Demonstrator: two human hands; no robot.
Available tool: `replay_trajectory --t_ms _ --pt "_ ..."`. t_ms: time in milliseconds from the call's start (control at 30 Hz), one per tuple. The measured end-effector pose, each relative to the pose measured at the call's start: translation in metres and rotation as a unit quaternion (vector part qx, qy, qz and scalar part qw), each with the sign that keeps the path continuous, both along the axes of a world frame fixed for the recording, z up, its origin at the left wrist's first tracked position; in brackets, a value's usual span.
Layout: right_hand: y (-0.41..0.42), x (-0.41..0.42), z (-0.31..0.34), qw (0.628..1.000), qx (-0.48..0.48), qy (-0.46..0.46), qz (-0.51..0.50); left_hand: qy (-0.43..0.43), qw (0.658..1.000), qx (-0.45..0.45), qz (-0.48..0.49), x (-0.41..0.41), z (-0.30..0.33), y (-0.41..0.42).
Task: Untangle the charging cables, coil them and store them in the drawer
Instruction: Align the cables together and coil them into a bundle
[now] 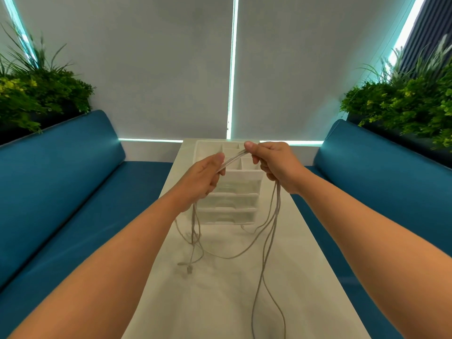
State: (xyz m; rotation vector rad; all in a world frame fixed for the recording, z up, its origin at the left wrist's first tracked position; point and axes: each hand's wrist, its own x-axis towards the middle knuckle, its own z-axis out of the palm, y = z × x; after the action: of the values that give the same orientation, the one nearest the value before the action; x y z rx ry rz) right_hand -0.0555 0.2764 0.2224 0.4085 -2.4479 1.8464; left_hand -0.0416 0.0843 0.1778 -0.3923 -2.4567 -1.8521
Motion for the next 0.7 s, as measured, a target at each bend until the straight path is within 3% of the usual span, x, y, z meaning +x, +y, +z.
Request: replay_trajectory --t_ms 133,467,700 --pt "0.007 0.000 -0.001 0.999 -0.029 -0.013 -0.025 -0.024 0.999 -0.007 -0.037 0.001 -0.009 -0.002" --pt "0.010 0.007 -0.003 0.999 0.040 -0.005 0.012 -0.018 0.999 0.044 -0.022 0.007 -0.032 -0.004" --pt "0.011 0.002 -0.010 1.000 -0.002 -0.005 -0.011 -0.004 0.999 -0.014 -0.052 0.011 -0.049 -0.003"
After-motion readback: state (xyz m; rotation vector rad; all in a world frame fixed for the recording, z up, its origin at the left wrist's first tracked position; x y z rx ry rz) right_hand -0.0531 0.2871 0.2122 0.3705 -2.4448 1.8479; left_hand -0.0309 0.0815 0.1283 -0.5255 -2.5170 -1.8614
